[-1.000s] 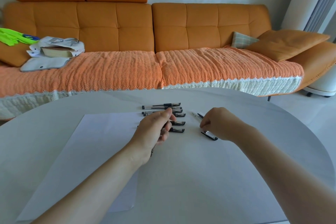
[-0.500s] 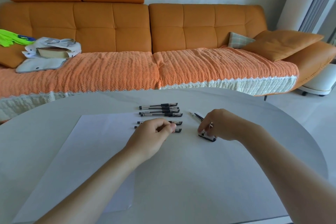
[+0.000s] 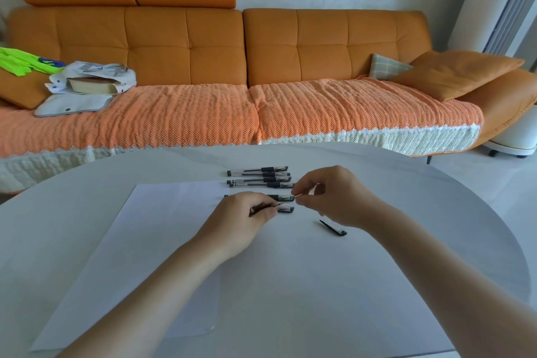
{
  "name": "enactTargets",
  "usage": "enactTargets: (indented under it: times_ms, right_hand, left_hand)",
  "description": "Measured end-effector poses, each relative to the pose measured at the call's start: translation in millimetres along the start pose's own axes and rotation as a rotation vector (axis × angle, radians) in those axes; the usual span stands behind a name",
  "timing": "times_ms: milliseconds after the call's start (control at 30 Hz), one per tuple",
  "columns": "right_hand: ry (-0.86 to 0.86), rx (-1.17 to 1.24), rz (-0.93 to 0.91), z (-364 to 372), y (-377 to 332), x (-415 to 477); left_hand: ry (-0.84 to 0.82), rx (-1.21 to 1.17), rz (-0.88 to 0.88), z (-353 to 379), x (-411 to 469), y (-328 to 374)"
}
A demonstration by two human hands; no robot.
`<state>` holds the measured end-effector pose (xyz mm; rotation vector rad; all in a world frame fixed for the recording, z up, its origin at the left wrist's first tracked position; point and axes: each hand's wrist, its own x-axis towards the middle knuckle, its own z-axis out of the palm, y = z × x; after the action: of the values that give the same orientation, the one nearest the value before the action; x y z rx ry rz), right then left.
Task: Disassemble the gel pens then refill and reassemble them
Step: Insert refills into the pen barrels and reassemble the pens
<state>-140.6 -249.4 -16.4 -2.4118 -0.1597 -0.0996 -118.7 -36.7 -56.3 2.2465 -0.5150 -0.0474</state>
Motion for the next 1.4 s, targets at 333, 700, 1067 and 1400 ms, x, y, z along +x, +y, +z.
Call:
enactTargets:
  times_ms: [333,700,1067,1400]
  right_hand:
    - [-0.011,0.125,0.012,16.4,-11.0,0.5]
    - [0.005,0.141,-0.028,32.5,-10.5,2.1]
    - [-0.112,0.081,-0.061,38.4,-8.6,1.4]
    - [-0.123,0.116,-0.02,43.6,-4.9,2.0]
  left_hand:
    - [0.03,0.03,0.036,-7.0,-0.3,-0.9]
    - [-0.089,0.079,0.045,-12.5,-2.3,2.2]
    - [0.007,0.119,0.135,-19.5,-6.5,2.1]
    - [-0.095,0.162,0.14,-18.7,-3.2,-1.5]
